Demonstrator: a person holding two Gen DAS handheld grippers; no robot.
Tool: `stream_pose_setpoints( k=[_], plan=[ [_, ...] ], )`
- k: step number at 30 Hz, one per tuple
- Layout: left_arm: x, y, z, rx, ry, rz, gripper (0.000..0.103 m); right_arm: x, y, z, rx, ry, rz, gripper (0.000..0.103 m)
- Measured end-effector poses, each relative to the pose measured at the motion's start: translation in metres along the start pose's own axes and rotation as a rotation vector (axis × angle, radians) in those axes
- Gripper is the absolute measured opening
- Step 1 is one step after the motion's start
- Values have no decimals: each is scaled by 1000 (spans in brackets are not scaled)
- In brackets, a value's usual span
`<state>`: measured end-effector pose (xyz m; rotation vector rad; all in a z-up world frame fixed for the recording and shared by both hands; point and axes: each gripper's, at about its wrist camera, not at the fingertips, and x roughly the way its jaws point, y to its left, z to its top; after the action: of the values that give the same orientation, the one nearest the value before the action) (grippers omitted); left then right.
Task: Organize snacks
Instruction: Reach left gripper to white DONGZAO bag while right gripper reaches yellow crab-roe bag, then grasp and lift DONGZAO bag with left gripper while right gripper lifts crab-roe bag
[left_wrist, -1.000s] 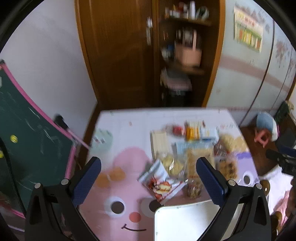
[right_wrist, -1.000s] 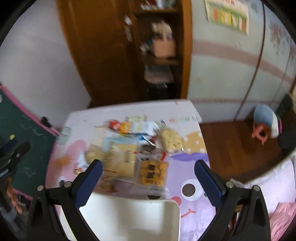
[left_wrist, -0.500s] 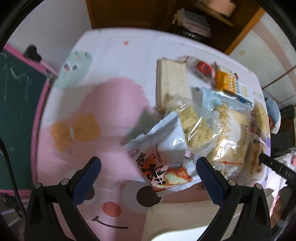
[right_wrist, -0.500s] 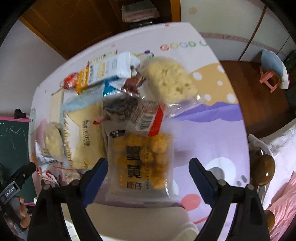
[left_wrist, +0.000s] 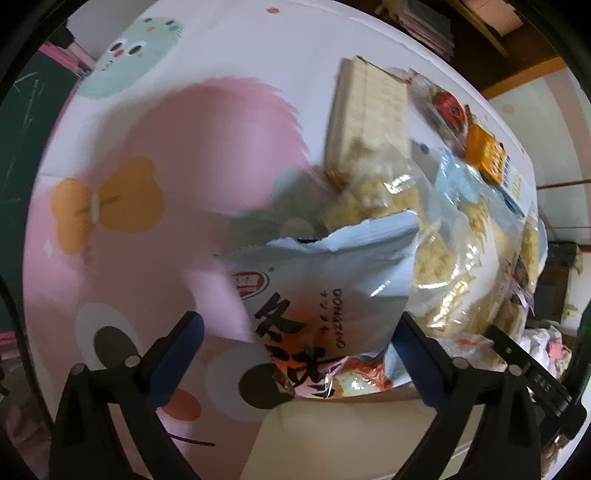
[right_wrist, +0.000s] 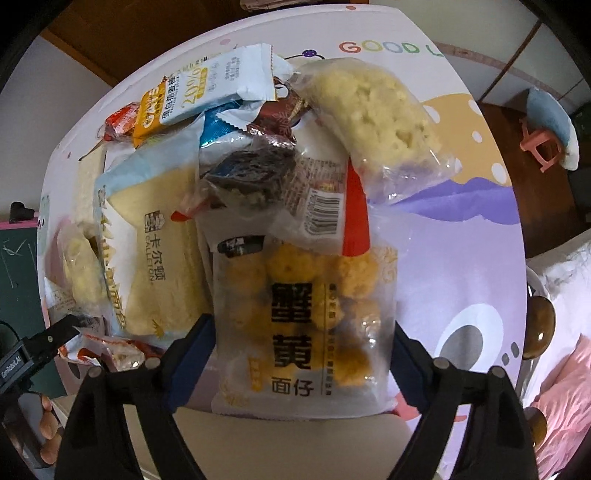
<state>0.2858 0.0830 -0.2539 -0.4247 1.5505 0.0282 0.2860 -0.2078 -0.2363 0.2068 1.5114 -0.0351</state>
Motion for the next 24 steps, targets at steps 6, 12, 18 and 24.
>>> stream_pose_setpoints(
  k=[6,12,18,24],
  plan=[
    [9,-9,-12,32,23,32,48,8,1,0,5,13,4,78],
    [-10,-21,-33,89,-80,94,45,-11,-15,-20,24,-26,28,59],
    [-81,-28,-48,126,-317,53,45,-51,-31,-34,78,-168,80,59],
    [-161,-41,-80,214,-499,-19,45,-125,-43,-53,87,-383,180,59]
  ],
)
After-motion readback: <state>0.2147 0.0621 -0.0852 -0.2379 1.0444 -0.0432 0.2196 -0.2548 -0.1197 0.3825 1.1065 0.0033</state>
